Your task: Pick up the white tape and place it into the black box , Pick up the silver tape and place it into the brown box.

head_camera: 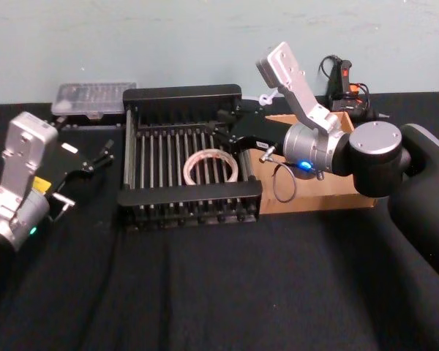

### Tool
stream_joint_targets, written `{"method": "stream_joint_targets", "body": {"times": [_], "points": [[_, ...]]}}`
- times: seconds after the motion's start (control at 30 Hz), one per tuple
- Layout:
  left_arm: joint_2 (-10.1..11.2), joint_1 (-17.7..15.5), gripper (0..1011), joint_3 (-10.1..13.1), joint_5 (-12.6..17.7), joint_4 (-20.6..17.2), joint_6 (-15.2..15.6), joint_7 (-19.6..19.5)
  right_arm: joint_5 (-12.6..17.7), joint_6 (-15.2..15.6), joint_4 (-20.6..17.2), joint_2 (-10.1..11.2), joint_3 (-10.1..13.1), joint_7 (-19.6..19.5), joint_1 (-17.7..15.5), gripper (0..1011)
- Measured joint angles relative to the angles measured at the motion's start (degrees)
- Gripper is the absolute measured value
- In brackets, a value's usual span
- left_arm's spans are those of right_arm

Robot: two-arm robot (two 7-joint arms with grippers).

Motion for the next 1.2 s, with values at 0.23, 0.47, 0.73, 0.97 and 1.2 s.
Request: {"method": "stream_joint_targets", "body": {"times": [0.23, 0.47, 0.73, 0.97, 1.2], "points": [[0.00, 0.00, 1001, 0.00, 0.00, 0.00, 0.00, 0.00, 0.04, -0.03, -0.03, 0.03, 0.00, 0.00, -0.02, 604], [0.00, 0.00, 1001, 0.00, 0.00, 0.00, 0.00, 0.00, 0.08, -0.05, -0.06, 0.06, 0.00, 0.00, -0.02, 797], [0.00, 0.00, 1001, 0.00, 0.00, 0.00, 0.00, 0.00, 0.10, -0.05, -0.07, 0.07, 0.00, 0.00, -0.02, 998], [0.00, 0.00, 1001, 0.00, 0.00, 0.00, 0.00, 0.00, 0.10, -0.06, -0.06, 0.07, 0.00, 0.00, -0.02, 1000], [0.00, 0.00, 1001, 0.00, 0.00, 0.00, 0.00, 0.00, 0.19, -0.42, -1.15, 0.31, 1.14, 0.64, -1.01, 1000]]}}
